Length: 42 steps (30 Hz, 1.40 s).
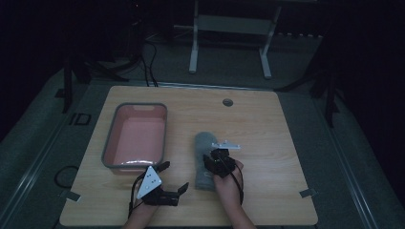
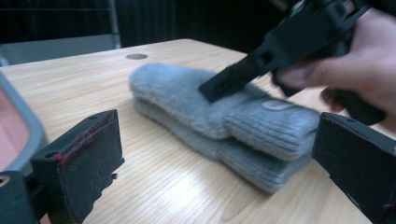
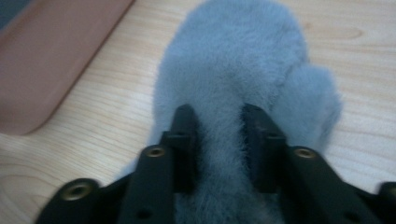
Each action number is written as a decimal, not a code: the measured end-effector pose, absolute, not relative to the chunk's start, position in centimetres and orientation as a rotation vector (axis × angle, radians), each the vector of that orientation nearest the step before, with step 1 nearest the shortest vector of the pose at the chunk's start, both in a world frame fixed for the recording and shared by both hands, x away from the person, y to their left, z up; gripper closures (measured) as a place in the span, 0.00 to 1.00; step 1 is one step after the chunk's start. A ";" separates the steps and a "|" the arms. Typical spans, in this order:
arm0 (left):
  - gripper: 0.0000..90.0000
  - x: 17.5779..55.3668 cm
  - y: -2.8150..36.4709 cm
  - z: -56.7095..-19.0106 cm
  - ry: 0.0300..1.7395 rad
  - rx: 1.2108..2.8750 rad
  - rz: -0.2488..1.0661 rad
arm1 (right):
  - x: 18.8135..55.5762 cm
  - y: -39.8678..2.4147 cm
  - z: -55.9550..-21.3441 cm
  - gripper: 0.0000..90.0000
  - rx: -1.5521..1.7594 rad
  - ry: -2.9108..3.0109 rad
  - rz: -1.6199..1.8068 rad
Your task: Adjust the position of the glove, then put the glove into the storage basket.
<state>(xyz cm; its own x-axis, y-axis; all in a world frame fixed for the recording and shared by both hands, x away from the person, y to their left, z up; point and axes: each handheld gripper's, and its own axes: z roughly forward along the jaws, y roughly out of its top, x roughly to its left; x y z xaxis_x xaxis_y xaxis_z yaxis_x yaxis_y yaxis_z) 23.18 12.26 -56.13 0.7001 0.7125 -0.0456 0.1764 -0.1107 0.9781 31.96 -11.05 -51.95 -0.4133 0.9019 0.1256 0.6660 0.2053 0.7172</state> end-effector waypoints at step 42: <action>0.30 32.6 5.1 -53.1 1.088 2.065 0.258 | 34.4 -17.3 -52.9 0.45 1.248 2.461 1.040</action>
